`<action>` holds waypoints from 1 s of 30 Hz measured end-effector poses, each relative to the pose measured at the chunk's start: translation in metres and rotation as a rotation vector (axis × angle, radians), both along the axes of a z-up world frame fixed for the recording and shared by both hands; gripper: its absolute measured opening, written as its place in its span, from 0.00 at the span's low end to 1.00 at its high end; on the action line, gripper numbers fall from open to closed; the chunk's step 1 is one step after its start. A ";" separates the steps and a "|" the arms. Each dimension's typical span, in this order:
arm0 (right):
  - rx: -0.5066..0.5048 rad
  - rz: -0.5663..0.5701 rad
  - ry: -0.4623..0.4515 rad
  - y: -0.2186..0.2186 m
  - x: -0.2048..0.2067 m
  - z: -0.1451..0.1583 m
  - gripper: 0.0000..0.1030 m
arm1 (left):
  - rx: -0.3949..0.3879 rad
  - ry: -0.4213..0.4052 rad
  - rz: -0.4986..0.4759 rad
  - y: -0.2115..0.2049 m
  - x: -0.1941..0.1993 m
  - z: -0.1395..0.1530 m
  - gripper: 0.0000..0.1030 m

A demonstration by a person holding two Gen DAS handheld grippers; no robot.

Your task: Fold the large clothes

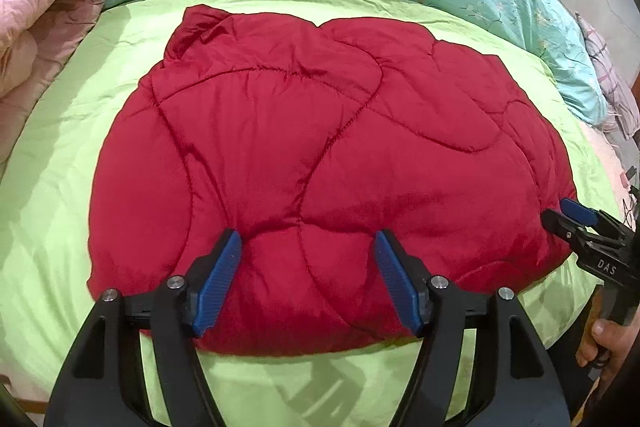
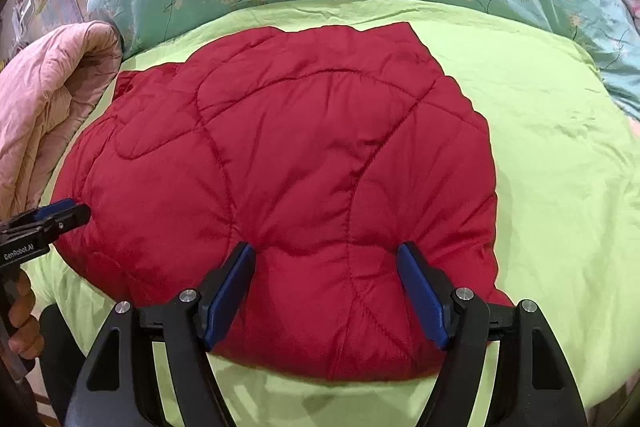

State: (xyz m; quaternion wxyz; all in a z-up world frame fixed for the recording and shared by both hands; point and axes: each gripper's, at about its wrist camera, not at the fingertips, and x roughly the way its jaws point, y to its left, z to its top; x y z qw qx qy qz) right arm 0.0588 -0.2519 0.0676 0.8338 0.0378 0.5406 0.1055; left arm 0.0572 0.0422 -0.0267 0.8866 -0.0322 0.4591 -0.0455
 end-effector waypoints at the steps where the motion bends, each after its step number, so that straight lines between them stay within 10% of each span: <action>1: -0.001 0.000 -0.003 0.000 -0.002 0.002 0.74 | 0.004 -0.001 0.003 -0.001 -0.002 0.001 0.68; 30: -0.024 -0.023 -0.067 -0.014 -0.015 0.032 0.74 | 0.080 -0.003 0.055 0.010 -0.022 -0.002 0.73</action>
